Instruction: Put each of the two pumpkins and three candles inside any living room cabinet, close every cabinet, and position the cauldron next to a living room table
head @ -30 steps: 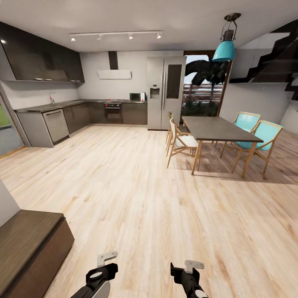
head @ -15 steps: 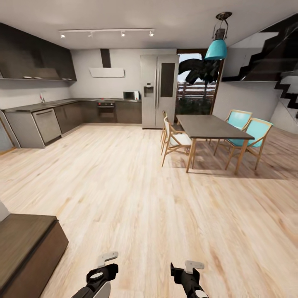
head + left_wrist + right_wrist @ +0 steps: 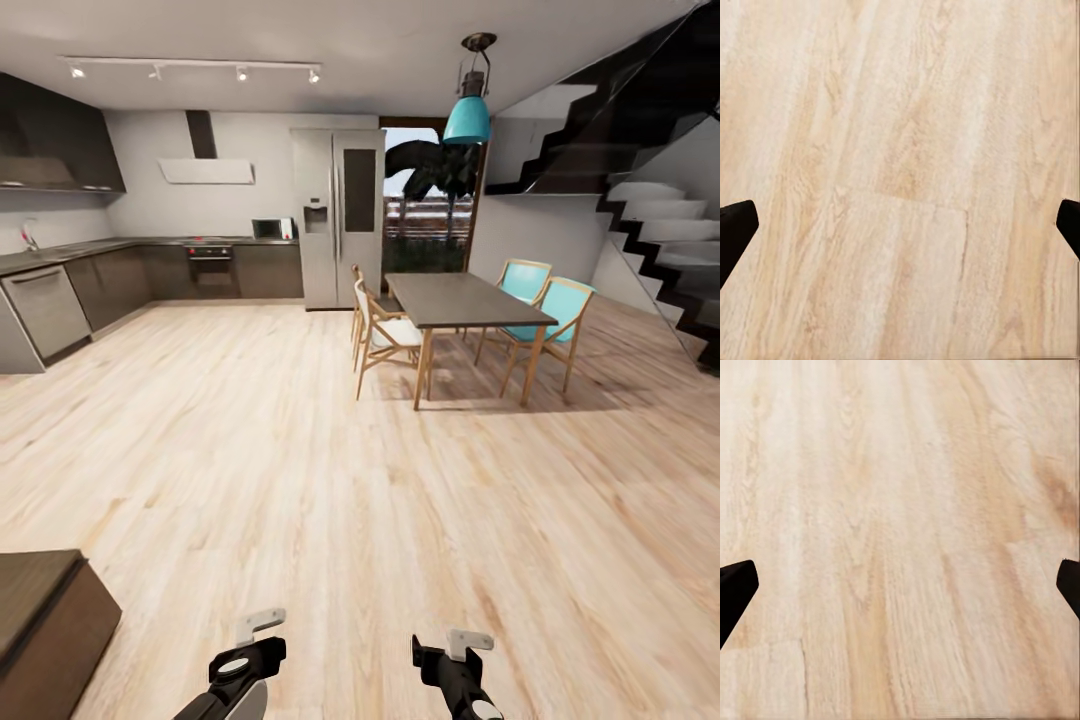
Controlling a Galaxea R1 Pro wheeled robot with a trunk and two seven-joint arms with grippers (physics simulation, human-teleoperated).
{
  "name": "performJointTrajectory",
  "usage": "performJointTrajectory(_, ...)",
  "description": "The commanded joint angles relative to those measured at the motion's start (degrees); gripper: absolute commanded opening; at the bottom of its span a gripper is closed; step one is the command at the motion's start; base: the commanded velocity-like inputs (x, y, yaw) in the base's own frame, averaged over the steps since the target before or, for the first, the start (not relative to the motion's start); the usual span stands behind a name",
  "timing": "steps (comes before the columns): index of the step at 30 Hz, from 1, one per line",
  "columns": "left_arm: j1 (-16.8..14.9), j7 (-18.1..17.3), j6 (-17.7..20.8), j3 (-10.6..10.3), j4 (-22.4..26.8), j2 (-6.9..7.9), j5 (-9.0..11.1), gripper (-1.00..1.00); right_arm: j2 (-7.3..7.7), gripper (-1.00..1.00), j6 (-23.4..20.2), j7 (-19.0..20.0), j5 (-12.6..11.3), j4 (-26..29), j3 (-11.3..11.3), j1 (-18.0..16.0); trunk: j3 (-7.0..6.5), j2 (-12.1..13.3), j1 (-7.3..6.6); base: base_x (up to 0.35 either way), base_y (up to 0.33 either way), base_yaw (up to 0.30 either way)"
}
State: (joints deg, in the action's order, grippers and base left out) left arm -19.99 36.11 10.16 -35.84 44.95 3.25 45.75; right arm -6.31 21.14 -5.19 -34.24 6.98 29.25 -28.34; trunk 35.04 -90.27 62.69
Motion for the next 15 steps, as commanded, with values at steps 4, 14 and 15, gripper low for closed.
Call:
performJointTrajectory(4, -0.05, 0.45, 0.23, -0.28, 0.14, 0.09, 0.21, 1.0, -0.02, 1.0, 0.13, -0.35, -0.22, -0.04, 0.53, -0.05, 0.15, -0.03, 0.0, 0.0, 0.0, -0.27)
performJointTrajectory(14, -0.05, 0.45, 0.21, -0.28, 0.14, 0.11, 0.3, 1.0, -0.03, 1.0, 0.13, -0.35, -0.22, -0.04, 0.46, -0.05, 0.39, -0.03, 0.0, 0.0, 0.0, -0.27)
performJointTrajectory(15, -0.05, 0.45, 0.21, -0.28, 0.14, 0.14, 0.3, 1.0, -0.02, 1.0, 0.13, -0.35, -0.25, -0.04, 0.51, -0.05, 0.42, -0.03, 0.0, 0.0, 0.0, -0.269)
